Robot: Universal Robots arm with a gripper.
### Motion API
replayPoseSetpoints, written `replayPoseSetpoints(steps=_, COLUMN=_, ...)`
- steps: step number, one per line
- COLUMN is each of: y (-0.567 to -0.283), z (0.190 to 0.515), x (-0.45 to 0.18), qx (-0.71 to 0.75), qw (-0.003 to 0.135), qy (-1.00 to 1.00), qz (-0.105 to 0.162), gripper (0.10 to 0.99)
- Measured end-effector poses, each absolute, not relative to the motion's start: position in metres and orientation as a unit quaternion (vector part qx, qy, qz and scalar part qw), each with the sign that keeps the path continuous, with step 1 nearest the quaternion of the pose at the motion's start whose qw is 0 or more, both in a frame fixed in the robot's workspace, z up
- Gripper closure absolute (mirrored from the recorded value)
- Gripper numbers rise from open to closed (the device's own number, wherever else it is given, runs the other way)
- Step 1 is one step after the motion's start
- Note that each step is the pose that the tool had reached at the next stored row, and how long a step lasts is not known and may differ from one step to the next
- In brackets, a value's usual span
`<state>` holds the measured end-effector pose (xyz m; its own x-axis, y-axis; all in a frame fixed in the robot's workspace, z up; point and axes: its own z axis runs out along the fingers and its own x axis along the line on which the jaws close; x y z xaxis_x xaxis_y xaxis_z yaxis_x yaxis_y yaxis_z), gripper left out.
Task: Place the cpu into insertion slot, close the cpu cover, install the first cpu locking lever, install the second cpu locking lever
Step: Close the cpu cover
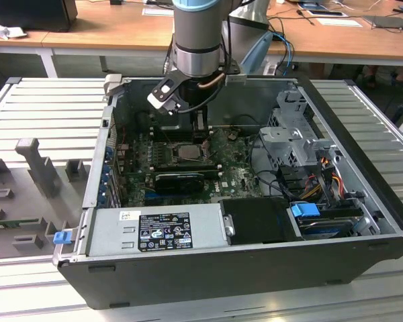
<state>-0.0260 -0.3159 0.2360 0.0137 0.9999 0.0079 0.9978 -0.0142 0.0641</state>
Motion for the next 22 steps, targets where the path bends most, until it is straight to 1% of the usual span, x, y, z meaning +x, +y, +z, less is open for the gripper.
replayPoseSetpoints(steps=10, y=-0.316, z=0.245, x=-0.020, qx=0.712, qw=0.020, qy=0.702, qz=0.025, gripper=0.980)
replayPoseSetpoints(steps=16, y=-0.316, z=0.257, x=-0.020, qx=0.712, qw=0.020, qy=0.702, qz=0.025, gripper=0.980)
replayPoseSetpoints(steps=22, y=-0.316, z=0.259, x=-0.018, qx=0.712, qw=0.020, qy=0.702, qz=0.025, gripper=0.980)
